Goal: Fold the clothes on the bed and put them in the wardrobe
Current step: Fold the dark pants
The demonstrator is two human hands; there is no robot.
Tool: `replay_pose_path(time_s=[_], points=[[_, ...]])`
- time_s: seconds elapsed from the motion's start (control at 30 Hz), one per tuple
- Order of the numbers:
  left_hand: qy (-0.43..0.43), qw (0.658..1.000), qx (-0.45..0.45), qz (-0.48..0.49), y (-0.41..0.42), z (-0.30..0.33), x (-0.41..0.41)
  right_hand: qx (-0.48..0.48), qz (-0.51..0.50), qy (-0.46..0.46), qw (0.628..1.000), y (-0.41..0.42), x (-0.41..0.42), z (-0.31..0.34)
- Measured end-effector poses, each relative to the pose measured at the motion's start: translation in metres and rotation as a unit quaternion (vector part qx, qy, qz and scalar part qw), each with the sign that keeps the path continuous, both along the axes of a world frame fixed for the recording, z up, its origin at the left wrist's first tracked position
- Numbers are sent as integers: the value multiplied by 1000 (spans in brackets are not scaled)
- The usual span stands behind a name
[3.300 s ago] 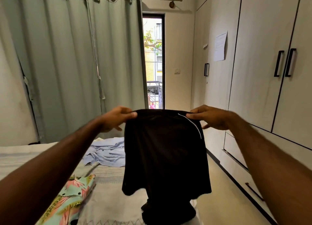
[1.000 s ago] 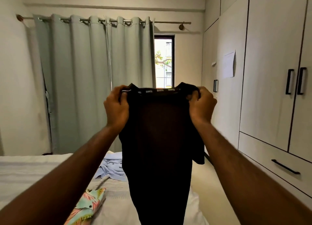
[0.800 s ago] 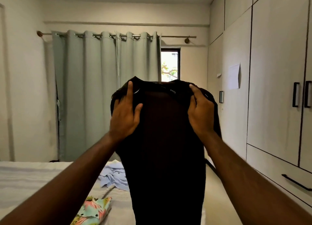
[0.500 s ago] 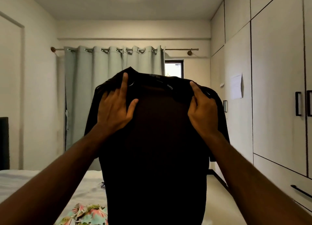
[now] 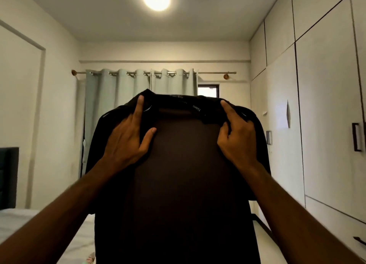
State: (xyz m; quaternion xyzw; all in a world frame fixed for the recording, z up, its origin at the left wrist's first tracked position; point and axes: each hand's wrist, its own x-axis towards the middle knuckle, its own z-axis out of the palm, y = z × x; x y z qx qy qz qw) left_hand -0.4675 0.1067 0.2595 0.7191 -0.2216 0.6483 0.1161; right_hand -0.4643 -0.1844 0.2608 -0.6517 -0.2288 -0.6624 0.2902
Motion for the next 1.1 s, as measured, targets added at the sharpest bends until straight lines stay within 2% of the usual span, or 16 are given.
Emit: replay_pose_path(time_s=[0.13,0.2,0.37,0.47,0.7,0.93,0.97,1.0,1.03,1.1], points=[[85,996,-3,-19,-4,-81,29,-37,-38,59,997,-13,26,-78],[134,990,9,-41,-7,-140,44,-66,-49,112,990,-19,39,-139],[274,960,14,-63,-10,-303,85,-136,-41,312,939,-37,73,-309],[323,944,27,-61,-10,-360,97,-170,-35,355,919,-43,83,-366],[407,911,54,-46,-7,-461,166,-204,-44,423,882,-56,146,-455],[454,888,71,-15,-3,-509,237,-220,-27,430,875,-63,235,-505],[471,879,76,-11,-3,-513,256,-214,-13,460,862,-62,254,-510],[506,859,76,-7,-5,-520,279,-202,15,515,833,-62,280,-519],[561,825,70,-10,-8,-523,301,-198,43,586,784,-65,303,-523],[697,714,62,1,-16,-540,338,-210,68,705,674,-70,341,-539]])
